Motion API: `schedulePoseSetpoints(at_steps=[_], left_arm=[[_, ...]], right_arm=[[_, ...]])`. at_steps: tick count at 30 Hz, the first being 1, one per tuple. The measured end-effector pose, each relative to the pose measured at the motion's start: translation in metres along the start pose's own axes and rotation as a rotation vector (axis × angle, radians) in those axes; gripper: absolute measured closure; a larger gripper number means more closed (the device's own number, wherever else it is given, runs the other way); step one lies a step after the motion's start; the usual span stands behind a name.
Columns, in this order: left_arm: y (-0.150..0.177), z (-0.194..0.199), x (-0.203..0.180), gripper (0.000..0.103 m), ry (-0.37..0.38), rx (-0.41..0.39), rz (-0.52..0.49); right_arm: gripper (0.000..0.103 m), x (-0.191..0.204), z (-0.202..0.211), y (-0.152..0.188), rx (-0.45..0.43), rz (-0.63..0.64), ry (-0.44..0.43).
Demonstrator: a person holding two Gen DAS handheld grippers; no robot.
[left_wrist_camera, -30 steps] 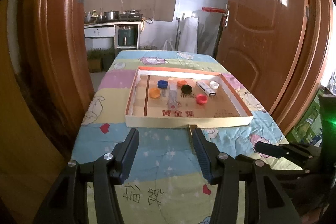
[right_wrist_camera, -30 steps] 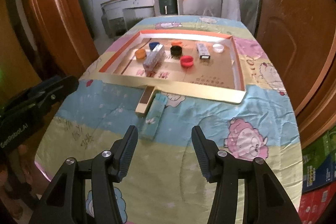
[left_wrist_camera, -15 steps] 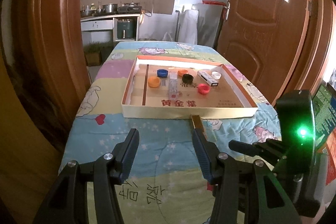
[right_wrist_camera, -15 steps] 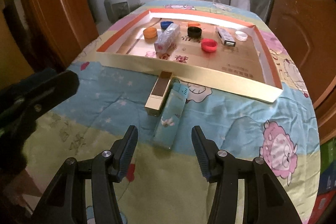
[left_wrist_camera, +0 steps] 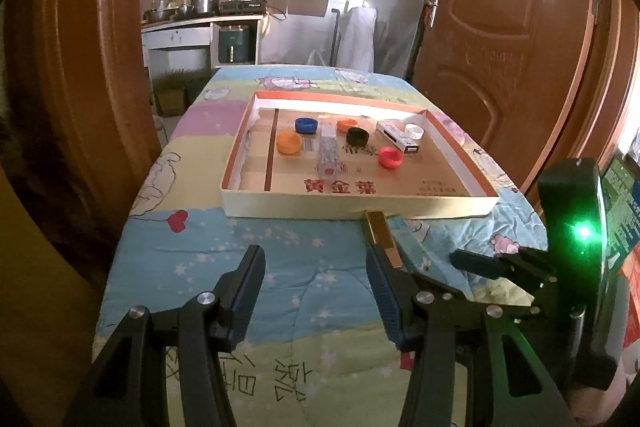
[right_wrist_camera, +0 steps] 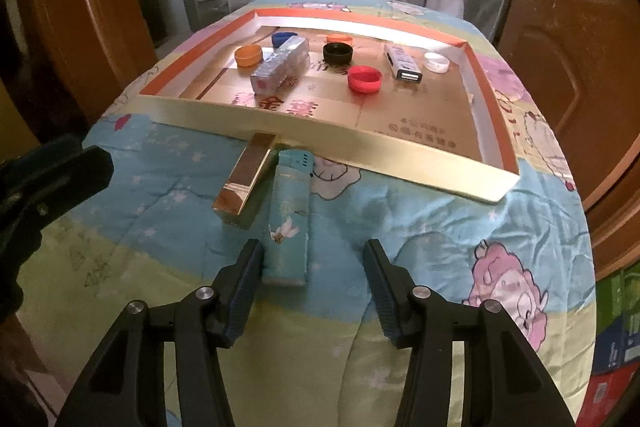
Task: Organize rigid objects
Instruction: 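Grasp the gold box with the left tool while the right tool grasps the blue lighter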
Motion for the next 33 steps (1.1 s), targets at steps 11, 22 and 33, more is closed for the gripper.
schedulePoseSetpoints(at_steps=[11,22,33], left_arm=[[-0.004,-0.016,-0.006,0.051,0.003,0.036,-0.014],[-0.016,-0.042,-0.048,0.051,0.029,0.087,-0.103],[-0.017,-0.089,-0.063,0.051,-0.015,0.170,-0.107]], right_arm=[[0.081,0.004,-0.008,-0.013,-0.028,0.038,-0.039],[0.081,-0.025,0.005,0.002,-0.040,-0.051,-0.056],[0.081,-0.054,0.013,0.016,-0.051,-0.104,-0.048]])
Point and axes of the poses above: each gripper's, at about its wrist camera, not at the fingertips, and z roughly against the way its jaws point, x to its left, y to its underside, the point moved 1 cm from there along -z, roughly the way its jaws point, and after that the axes turned 7 degrees about x, right-handed, at the moved point
